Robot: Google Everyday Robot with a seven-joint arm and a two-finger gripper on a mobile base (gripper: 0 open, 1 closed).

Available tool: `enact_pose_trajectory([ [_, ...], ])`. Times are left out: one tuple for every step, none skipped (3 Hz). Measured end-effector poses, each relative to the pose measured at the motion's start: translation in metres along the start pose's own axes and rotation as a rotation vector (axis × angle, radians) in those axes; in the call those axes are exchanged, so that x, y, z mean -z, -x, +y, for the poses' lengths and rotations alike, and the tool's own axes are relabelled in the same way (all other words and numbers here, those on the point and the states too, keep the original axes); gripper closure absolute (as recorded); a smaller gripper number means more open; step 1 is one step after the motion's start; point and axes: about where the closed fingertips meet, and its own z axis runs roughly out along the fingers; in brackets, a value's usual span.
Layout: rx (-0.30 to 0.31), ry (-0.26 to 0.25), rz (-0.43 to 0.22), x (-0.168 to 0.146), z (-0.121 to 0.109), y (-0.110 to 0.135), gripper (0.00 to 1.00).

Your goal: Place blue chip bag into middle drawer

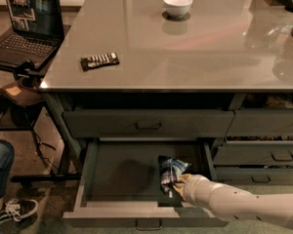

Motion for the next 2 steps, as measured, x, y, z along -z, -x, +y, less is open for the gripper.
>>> enact_pose_trajectory([
  [-0.044, 0.042, -0.028, -0.0308, 0.0052, -0.0066, 1.0],
  [-0.053, 0.047, -0.03, -0.0363, 0.0059, -0.0087, 0.81],
])
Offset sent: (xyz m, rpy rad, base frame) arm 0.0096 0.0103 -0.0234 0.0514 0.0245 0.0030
